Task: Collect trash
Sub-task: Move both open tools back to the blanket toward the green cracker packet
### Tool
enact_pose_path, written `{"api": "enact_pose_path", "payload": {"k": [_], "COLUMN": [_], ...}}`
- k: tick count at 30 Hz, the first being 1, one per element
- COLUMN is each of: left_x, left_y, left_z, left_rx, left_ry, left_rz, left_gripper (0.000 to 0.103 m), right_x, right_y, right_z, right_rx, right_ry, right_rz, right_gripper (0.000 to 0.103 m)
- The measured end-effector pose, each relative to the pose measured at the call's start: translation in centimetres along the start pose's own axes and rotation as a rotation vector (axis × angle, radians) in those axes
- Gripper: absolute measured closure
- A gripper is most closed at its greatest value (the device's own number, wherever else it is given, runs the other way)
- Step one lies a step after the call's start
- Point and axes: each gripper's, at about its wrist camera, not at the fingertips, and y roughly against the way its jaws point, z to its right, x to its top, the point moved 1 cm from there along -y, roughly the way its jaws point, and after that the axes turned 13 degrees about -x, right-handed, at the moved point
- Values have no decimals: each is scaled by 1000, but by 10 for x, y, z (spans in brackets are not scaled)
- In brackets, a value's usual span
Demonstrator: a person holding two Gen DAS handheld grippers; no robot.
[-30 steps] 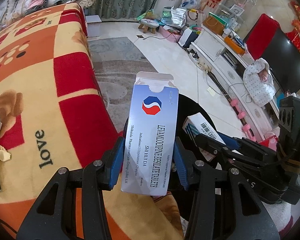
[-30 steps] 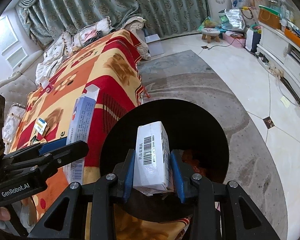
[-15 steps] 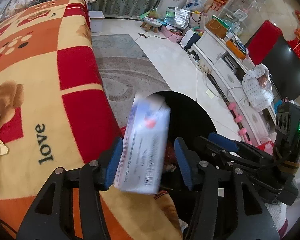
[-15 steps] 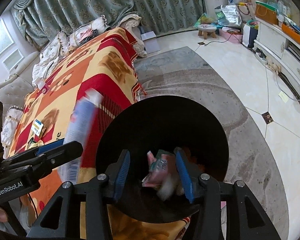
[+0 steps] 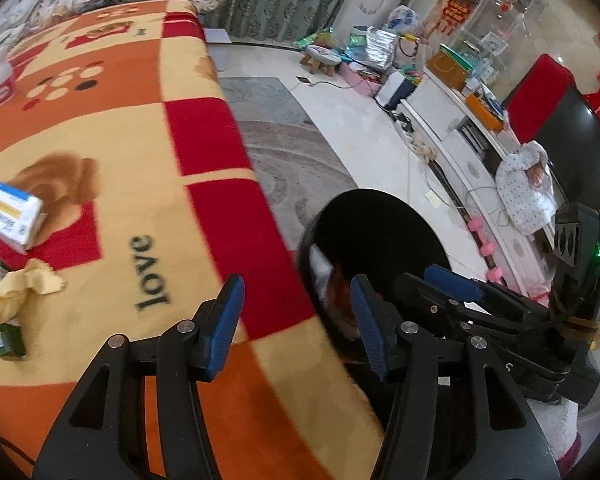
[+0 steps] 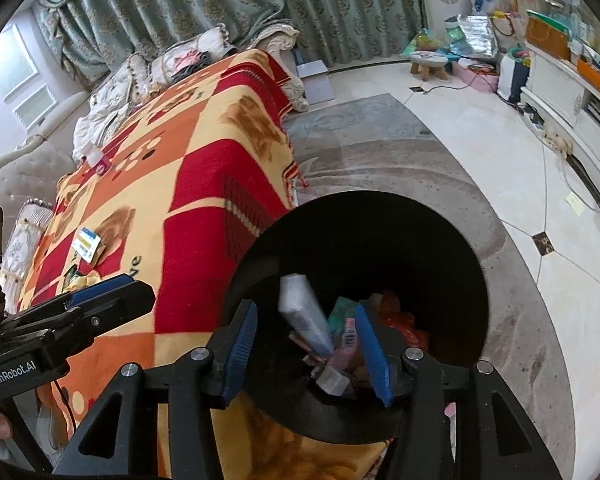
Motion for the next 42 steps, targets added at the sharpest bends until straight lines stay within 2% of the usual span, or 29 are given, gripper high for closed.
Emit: {"api": "enact_pose_path", "payload": {"k": [7,11,25,33,42], "left_x": [-14,-22,-56,-74,-80], "left_y": [32,52,142,179,192], "left_z": [-34,-61,-162,-202,-226], "left_rx": [89,137,307,361,366], "left_ry": [28,62,209,286,335], "left_rz": [29,43,115,151,166], "left_gripper": [49,49,49,49,49], "right_x": [-2,-4,-10,-5,2], "right_y": [-3,-4,-16,-32,-46], "right_z": [-40,-67,-181,-253,-302], "right_rx": [45,73,186,255,371], "right_ry": [62,104,285,405,379], "right_rz": [-10,-14,-45,-48,-100], "right_gripper": [50,44,42,39,39]}}
